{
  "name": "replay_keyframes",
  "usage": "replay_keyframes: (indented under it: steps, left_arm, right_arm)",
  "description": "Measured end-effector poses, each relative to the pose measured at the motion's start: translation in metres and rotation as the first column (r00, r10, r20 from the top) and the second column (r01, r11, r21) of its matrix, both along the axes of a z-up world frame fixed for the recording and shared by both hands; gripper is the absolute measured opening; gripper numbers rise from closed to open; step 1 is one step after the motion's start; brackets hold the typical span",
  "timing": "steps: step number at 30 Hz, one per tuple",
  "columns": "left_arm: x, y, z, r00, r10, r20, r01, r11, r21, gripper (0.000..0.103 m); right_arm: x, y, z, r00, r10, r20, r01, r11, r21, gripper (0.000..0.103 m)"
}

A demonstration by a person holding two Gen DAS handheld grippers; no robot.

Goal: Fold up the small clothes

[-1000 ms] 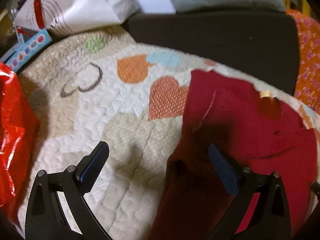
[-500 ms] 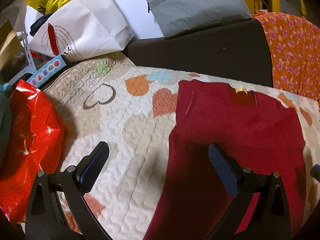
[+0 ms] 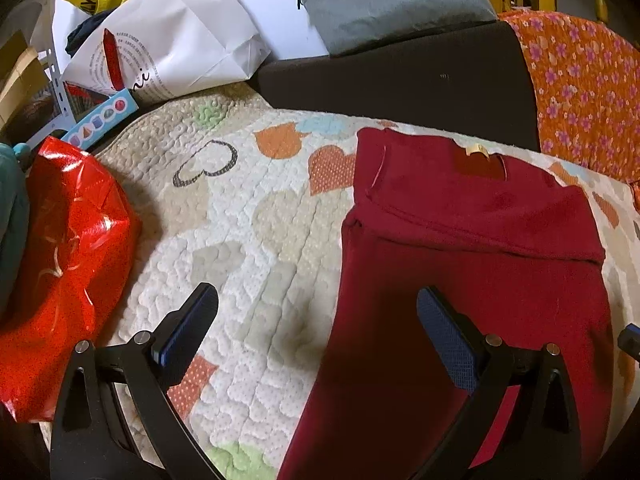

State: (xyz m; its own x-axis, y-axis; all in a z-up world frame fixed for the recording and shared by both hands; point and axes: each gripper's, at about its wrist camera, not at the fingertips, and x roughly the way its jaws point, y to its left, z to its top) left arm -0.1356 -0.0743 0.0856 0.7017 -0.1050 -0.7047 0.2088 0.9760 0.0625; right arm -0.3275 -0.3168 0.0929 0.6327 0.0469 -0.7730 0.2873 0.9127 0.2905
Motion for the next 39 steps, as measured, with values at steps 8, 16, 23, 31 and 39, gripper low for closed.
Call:
replay_keyframes:
  steps: [8,16,23,31,39]
  left_arm:
    - [-0.018,0.009,-0.007,0.998,-0.037,-0.052,0.037,0.999,-0.006,0.101]
    - [-0.024,0.009,-0.013,0.998,-0.034,-0.048,0.034,0.999,0.002,0.101]
    - [-0.001,0.000,-0.016,0.996,-0.020,-0.084,0.016,0.999,-0.043,0.101]
    - [0.068,-0.011,0.012,0.995,-0.032,-0.091,0.014,0.982,-0.189,0.101]
    - [0.133,-0.047,0.002,0.993,-0.110,-0.036,0.106,0.990,-0.094,0.101]
  right_arm:
    - [-0.026,-0.008,-0.005,0.999,0.010,-0.042,-0.010,1.000,-0.004,0.038]
    - [-0.023,-0.008,-0.006,0.999,0.011,-0.031,-0.011,1.000,-0.020,0.038]
    - [0.010,-0.005,-0.007,1.000,0.021,-0.021,-0.021,0.999,-0.026,0.038]
    - [0.057,-0.009,0.008,0.999,0.031,0.015,-0.030,0.999,-0.042,0.038]
    - [0.089,-0.024,-0.006,1.000,0.022,-0.001,-0.022,1.000,-0.021,0.038]
